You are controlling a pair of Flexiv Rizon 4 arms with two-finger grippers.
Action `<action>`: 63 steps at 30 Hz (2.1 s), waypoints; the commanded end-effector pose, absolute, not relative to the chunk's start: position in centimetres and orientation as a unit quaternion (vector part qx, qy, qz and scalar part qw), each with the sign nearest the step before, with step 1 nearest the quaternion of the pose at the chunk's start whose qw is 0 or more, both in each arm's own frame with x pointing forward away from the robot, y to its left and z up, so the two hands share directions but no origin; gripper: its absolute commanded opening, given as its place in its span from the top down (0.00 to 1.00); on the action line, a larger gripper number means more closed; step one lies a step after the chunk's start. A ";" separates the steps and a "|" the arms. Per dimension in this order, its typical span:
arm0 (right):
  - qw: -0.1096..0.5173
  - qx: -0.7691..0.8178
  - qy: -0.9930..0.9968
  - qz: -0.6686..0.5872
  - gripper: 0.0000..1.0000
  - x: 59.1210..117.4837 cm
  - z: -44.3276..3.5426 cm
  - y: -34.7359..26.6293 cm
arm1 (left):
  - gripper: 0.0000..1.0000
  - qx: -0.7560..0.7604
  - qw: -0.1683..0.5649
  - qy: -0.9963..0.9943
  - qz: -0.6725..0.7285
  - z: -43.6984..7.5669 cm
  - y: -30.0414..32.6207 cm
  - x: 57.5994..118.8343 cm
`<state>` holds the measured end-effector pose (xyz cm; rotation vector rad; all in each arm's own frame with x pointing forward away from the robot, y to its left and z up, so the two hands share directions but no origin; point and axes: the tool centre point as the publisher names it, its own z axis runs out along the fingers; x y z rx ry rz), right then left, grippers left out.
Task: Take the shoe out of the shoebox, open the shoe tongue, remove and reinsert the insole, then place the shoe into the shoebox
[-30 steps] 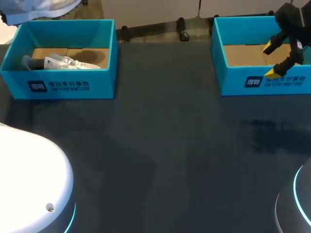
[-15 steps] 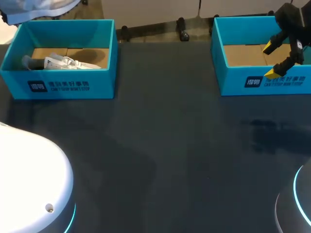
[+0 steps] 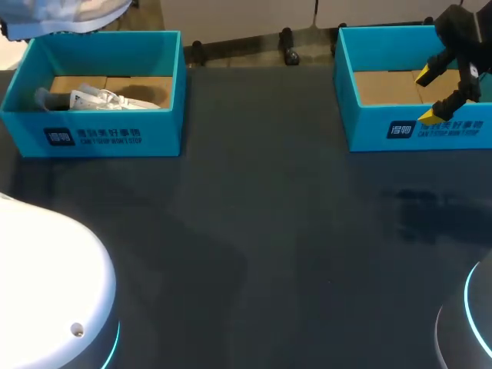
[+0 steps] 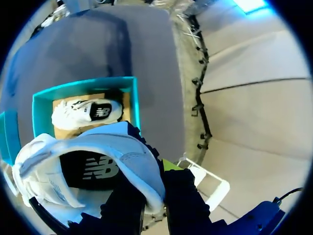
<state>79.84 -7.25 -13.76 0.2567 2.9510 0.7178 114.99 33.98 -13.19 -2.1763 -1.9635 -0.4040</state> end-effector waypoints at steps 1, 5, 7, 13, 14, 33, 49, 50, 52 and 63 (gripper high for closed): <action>0.046 0.085 0.967 0.234 0.00 80.0 -13.8 -7.2 | 1.00 -0.759 0.082 -0.633 -0.130 -13.4 34.5 115.4; 0.046 0.085 0.967 0.234 0.00 80.0 -13.8 -7.2 | 1.00 -0.774 0.080 -0.613 -0.137 -13.5 34.7 115.9; 0.046 0.085 0.967 0.234 0.00 80.0 -13.8 -7.2 | 1.00 -0.785 0.078 -0.599 -0.139 -13.5 34.6 116.1; 0.046 0.085 0.967 0.234 0.00 80.0 -13.8 -7.2 | 1.00 -0.785 0.098 -0.588 -0.168 -13.5 34.3 116.4; 0.046 0.085 0.967 0.234 0.00 80.0 -13.8 -7.2 | 1.00 -0.785 0.098 -0.588 -0.168 -13.5 34.3 116.4; 0.046 0.085 0.967 0.234 0.00 80.0 -13.8 -7.2 | 1.00 -0.785 0.098 -0.588 -0.168 -13.5 34.3 116.4; 0.046 0.085 0.967 0.234 0.00 80.0 -13.8 -7.2 | 1.00 -0.779 0.094 -0.600 -0.155 -16.8 33.4 118.6; 0.046 0.085 0.967 0.234 0.00 80.0 -13.8 -7.2 | 1.00 -0.778 0.094 -0.601 -0.154 -17.0 33.3 118.7; 0.046 0.085 0.967 0.234 0.00 80.0 -13.8 -7.2 | 1.00 -0.778 0.094 -0.601 -0.153 -17.2 33.2 118.7; 0.046 0.085 0.967 0.234 0.00 80.0 -13.8 -7.2 | 1.00 -0.766 0.086 -0.615 -0.166 -20.1 32.1 119.5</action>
